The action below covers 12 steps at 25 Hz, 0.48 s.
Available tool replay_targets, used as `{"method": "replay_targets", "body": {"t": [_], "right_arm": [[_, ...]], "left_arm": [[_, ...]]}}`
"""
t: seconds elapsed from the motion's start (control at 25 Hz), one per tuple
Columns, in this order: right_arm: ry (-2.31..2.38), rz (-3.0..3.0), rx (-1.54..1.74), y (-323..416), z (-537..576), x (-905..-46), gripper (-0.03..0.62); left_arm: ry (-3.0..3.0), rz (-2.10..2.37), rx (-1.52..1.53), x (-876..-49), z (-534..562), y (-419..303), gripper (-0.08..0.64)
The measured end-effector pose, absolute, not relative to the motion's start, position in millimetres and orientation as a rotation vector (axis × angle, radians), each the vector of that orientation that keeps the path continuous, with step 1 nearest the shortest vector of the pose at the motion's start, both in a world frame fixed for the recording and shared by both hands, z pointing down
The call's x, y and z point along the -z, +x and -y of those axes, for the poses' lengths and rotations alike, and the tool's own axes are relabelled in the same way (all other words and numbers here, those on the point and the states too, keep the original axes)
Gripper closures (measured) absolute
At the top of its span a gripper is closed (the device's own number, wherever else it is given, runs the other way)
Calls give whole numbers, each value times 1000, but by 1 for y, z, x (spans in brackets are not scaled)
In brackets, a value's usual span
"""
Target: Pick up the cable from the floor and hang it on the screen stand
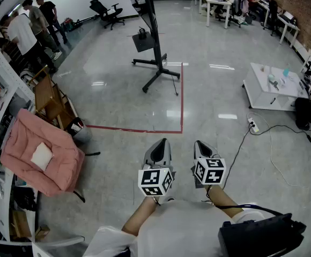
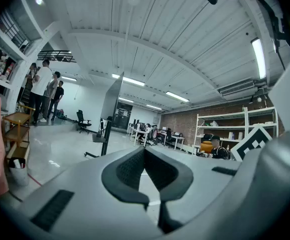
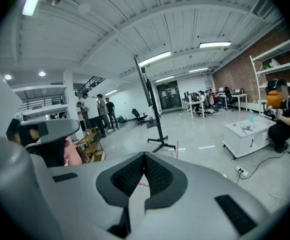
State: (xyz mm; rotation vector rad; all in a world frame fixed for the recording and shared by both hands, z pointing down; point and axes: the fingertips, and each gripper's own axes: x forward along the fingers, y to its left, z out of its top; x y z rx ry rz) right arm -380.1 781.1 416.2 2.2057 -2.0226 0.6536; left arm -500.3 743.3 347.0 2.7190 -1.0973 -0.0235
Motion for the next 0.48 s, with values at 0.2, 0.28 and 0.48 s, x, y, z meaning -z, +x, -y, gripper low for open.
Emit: {"method": "replay_targets", "body": {"t": [0.2, 0.28, 0.48], "right_arm": [[2197, 2019, -662, -383, -776, -417, 574], [2196, 2016, -671, -385, -770, -420, 574], [2192, 2027, -700, -395, -747, -429, 574]], "left_arm": [[2709, 1096, 21, -347, -736, -503, 557], [2708, 1094, 23, -349, -729, -505, 557], [2704, 1090, 10, -359, -704, -511, 557]]}}
